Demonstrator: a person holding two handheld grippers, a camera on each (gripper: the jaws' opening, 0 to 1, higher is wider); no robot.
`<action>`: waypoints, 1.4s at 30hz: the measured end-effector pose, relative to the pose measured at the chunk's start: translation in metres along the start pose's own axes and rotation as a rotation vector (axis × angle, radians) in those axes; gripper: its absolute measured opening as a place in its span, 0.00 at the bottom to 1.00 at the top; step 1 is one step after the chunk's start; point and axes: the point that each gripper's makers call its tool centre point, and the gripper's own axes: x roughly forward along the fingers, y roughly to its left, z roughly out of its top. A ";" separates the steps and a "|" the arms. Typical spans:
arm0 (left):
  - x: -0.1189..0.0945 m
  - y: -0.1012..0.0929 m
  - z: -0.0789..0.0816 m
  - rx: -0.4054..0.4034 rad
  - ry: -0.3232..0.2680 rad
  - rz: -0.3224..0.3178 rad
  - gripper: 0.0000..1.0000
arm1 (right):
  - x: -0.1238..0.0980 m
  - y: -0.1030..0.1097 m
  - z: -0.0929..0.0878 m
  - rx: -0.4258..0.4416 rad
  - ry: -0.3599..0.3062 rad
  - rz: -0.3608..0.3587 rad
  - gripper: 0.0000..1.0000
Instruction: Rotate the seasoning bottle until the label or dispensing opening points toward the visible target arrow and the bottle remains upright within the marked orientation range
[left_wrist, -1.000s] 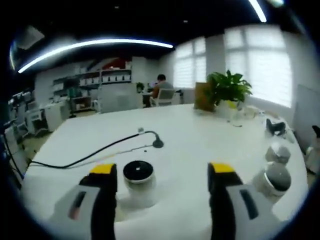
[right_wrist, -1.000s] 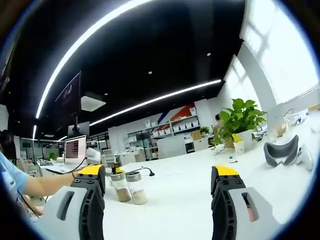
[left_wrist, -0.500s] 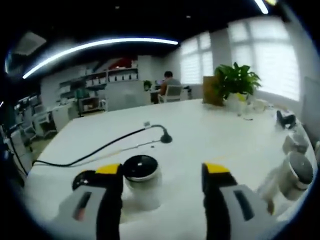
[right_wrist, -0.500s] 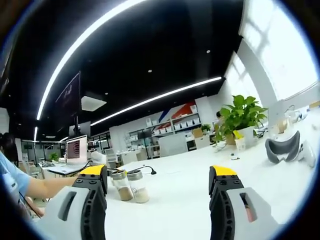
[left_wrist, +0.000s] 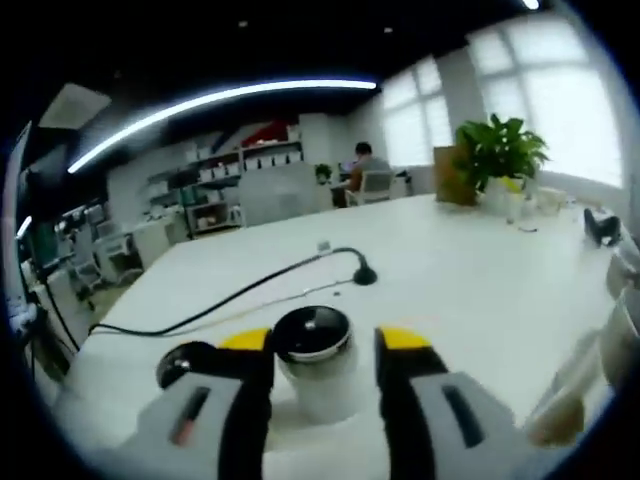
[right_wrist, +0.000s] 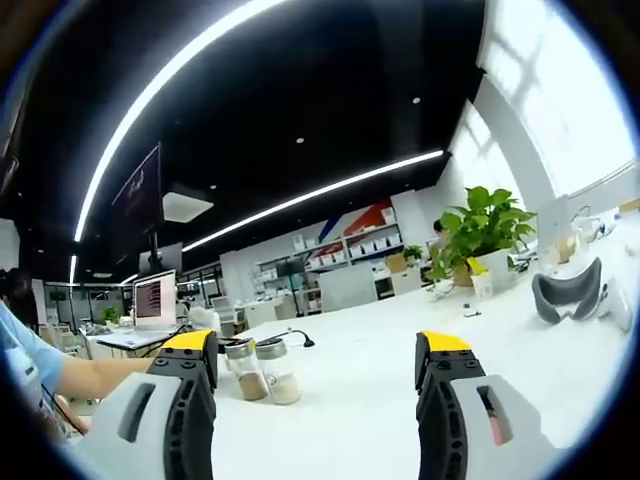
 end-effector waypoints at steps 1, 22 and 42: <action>0.000 0.000 -0.001 0.000 0.002 0.003 0.36 | 0.000 0.000 0.000 0.000 0.000 -0.001 0.83; 0.015 -0.008 -0.038 -0.080 0.077 0.016 0.35 | 0.002 -0.001 -0.006 0.011 0.024 0.005 0.80; 0.008 -0.008 -0.036 -0.008 0.020 -0.023 0.34 | 0.002 0.002 -0.002 -0.008 -0.002 0.013 0.75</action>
